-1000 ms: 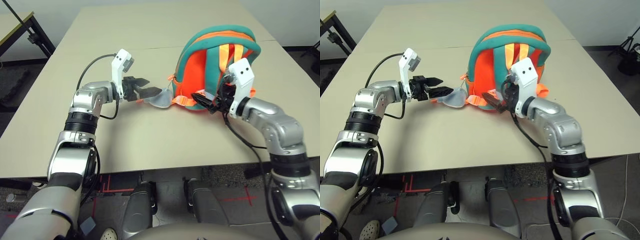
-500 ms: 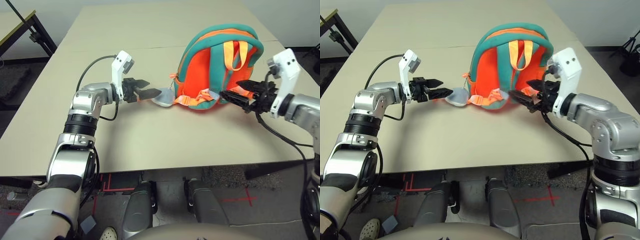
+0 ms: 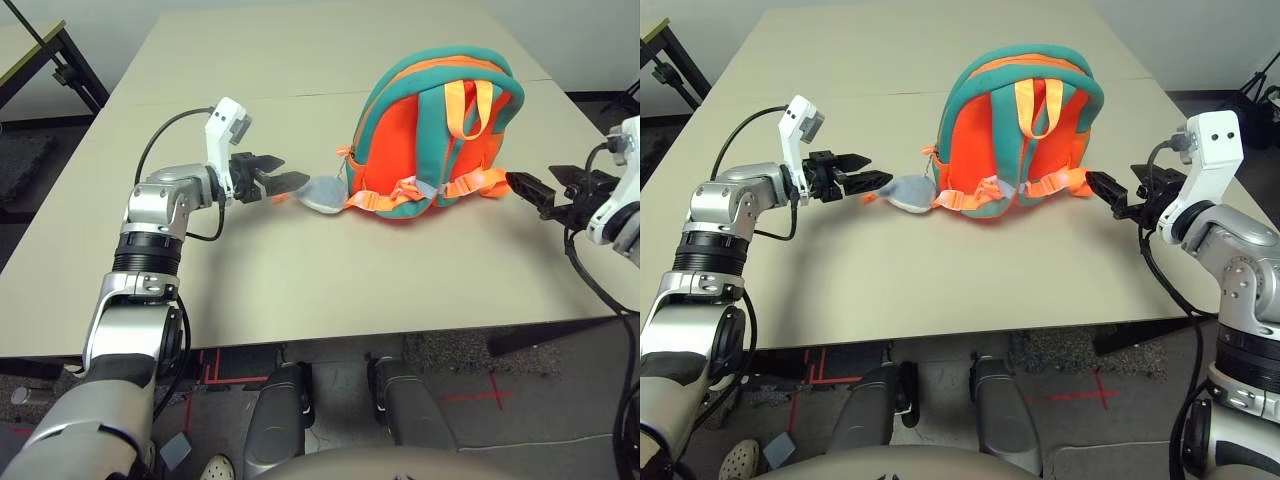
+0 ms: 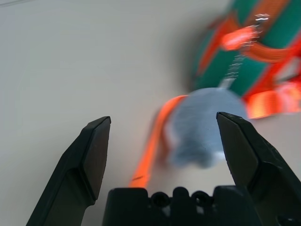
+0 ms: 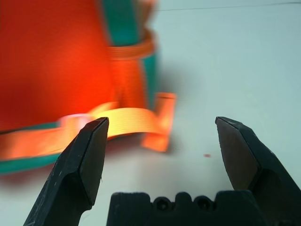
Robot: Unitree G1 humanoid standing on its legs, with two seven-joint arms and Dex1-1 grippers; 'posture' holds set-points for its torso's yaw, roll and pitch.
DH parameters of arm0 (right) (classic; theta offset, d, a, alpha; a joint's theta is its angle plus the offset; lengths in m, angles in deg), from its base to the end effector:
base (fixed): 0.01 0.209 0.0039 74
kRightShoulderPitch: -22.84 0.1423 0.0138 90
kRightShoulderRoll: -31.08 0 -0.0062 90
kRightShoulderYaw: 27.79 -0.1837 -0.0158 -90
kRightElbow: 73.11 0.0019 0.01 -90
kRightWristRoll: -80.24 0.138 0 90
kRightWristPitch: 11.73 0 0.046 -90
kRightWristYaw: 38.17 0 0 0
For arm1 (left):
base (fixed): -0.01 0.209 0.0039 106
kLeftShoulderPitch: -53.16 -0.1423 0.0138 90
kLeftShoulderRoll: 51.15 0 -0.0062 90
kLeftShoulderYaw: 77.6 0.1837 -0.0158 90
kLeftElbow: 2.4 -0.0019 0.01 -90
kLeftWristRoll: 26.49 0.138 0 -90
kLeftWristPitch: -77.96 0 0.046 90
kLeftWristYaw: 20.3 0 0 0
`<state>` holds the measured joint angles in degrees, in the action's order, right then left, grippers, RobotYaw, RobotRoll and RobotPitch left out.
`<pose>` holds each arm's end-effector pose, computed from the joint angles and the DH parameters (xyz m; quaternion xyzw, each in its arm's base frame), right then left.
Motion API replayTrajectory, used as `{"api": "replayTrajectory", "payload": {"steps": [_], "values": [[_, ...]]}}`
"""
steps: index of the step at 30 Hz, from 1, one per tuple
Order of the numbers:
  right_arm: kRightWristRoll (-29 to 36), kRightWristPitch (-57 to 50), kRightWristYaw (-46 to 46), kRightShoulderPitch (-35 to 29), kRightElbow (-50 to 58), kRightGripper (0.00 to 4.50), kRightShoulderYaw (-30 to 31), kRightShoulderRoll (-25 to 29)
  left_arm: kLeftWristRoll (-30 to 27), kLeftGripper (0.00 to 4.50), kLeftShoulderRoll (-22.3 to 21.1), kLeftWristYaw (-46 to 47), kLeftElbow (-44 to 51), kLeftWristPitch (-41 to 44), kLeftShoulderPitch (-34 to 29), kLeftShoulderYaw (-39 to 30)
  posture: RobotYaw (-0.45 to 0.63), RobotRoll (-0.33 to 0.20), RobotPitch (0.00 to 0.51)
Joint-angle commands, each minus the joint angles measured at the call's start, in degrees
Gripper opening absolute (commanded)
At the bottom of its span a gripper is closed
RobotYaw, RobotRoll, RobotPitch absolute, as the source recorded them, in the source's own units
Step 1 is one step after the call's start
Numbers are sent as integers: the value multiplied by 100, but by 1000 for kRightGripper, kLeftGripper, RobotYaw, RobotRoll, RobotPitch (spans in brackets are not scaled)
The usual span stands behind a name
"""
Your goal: Put the pencil case into the backpack and zip it.
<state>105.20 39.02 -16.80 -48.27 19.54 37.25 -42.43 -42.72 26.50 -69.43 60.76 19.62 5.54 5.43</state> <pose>0.2350 -0.3009 0.1630 0.0258 0.0524 0.0394 0.9975 0.3203 0.2473 0.1635 -0.0162 0.1118 -0.3400 0.9336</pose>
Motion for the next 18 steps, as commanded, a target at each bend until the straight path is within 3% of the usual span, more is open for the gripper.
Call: {"api": "replayTrajectory", "payload": {"steps": [1, 9, 18], "values": [[-189, 798, -142, 35, -482, 4481, -86, -223, -27, 4500, -27, 556, 234, -505, -282, -425, -117, 0, 174], [-399, 2326, -235, 245, -1486, 4481, -87, -572, 4, 4500, 151, 2104, 263, -1864, -962, -1429, -73, 0, 188], [-582, 3257, -353, 411, -2236, 4481, -39, -603, -50, 4500, 73, 2851, 222, -2379, -1315, -1848, -27, 0, 208]]}}
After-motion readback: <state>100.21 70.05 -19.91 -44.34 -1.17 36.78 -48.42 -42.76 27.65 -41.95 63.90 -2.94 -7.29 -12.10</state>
